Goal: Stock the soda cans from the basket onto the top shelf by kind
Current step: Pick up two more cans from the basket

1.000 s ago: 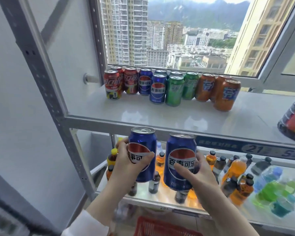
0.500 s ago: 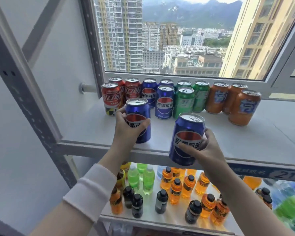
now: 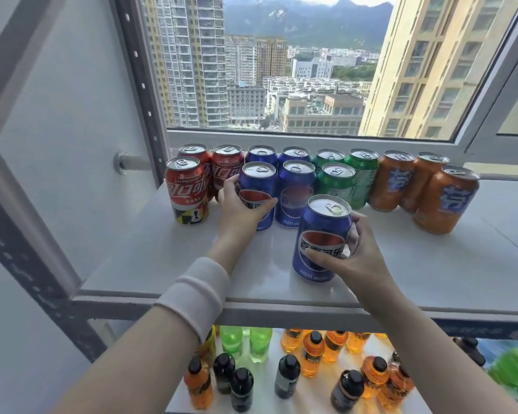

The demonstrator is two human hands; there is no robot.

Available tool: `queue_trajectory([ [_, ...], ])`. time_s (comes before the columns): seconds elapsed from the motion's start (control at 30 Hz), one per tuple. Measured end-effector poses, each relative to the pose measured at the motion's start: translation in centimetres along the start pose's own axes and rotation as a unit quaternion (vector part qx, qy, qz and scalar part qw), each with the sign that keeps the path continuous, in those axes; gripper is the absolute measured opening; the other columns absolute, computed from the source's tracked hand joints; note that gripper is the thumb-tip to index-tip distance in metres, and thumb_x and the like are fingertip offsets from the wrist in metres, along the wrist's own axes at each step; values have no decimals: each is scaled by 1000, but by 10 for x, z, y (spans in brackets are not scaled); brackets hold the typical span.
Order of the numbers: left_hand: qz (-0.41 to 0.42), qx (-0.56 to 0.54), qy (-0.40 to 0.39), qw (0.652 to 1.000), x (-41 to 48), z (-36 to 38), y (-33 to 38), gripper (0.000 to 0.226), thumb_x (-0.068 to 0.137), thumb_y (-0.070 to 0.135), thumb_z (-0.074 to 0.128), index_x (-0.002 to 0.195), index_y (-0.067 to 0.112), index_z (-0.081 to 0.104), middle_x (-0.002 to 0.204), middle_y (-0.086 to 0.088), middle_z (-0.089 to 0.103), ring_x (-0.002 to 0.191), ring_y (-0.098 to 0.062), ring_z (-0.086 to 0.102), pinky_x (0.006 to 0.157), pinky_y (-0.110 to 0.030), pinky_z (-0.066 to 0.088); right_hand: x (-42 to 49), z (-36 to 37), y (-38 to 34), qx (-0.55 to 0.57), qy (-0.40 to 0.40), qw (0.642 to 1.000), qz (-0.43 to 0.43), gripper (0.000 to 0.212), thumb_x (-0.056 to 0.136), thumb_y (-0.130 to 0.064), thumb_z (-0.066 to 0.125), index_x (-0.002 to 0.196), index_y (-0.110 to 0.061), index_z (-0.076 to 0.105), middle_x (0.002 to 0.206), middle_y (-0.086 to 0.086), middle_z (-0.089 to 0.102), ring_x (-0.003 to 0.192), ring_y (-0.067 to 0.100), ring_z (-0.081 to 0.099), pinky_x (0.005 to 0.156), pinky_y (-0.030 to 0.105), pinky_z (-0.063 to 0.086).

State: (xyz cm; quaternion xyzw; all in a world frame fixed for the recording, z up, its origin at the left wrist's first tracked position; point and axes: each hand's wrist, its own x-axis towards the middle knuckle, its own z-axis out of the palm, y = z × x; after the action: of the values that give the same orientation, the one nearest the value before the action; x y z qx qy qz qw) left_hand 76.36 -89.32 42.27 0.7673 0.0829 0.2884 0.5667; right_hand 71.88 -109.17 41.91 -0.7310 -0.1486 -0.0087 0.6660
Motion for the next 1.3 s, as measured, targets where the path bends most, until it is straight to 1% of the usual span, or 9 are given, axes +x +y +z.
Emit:
queue_trajectory([
  [0.1,-9,0,-2,1000,9,5,-5,78,64,28,82,129,16,40,129,-6,47,117,-18,48,95,-27,41,5,2,3,-12,6,1000,-5,70,60,-12,83,113,-33,42,120,1,56,114,14,53,88,32,51],
  [0.2,-6,-1,4,1000,14,7,-7,80,63,27,83,129,13,40,129,-8,46,119,-19,45,101,-34,41,10,2,4,-24,11,1000,-12,73,60,-12,83,118,-30,42,120,0,56,113,14,53,83,26,51],
  [0.43,-10,12,-9,1000,17,7,-6,82,63,28,83,129,13,37,132,-7,41,121,-19,43,103,-32,38,22,8,1,-53,11,998,-28,71,61,-11,83,117,-29,44,115,-6,59,107,7,55,70,11,51],
  [0.57,17,66,-38,997,14,-5,-12,79,67,27,80,133,15,38,133,-6,40,123,-19,42,103,-30,36,28,10,3,-52,10,998,-25,73,61,-13,84,121,-27,45,116,-9,59,106,4,56,81,22,52],
  [0.73,5,77,-45,996,16,-6,-16,76,67,22,80,131,14,40,131,-7,46,118,-20,48,101,-37,42,32,14,3,-51,5,998,-23,70,64,-13,82,115,-37,40,109,-24,53,98,-10,53,76,12,50],
  [0.9,-2,70,-22,997,14,-3,-11,73,66,19,81,127,13,41,128,-8,47,115,-19,50,96,-29,42,33,14,6,-42,2,999,-30,69,65,-10,81,116,-32,39,110,-19,54,100,-6,55,75,8,49],
  [1.07,8,87,-8,996,2,-5,-5,78,72,26,77,136,12,35,134,-10,41,124,-21,41,102,-28,34,30,13,12,-70,10,997,-32,72,65,-15,81,122,-28,41,120,-6,54,107,2,53,88,24,51],
  [1.2,79,10,65,995,-18,-16,13,54,80,29,68,127,19,44,131,-5,43,116,-9,45,98,-22,37,20,10,17,-123,22,992,-29,71,62,-21,84,119,-27,41,121,-1,54,109,8,54,90,27,51],
  [1.3,154,-15,-28,988,-23,-22,37,41,80,32,68,118,26,53,124,1,52,112,-6,52,94,-21,46,18,9,14,-135,46,989,-37,60,66,-17,82,114,-24,46,111,-3,59,98,8,59,79,17,53],
])
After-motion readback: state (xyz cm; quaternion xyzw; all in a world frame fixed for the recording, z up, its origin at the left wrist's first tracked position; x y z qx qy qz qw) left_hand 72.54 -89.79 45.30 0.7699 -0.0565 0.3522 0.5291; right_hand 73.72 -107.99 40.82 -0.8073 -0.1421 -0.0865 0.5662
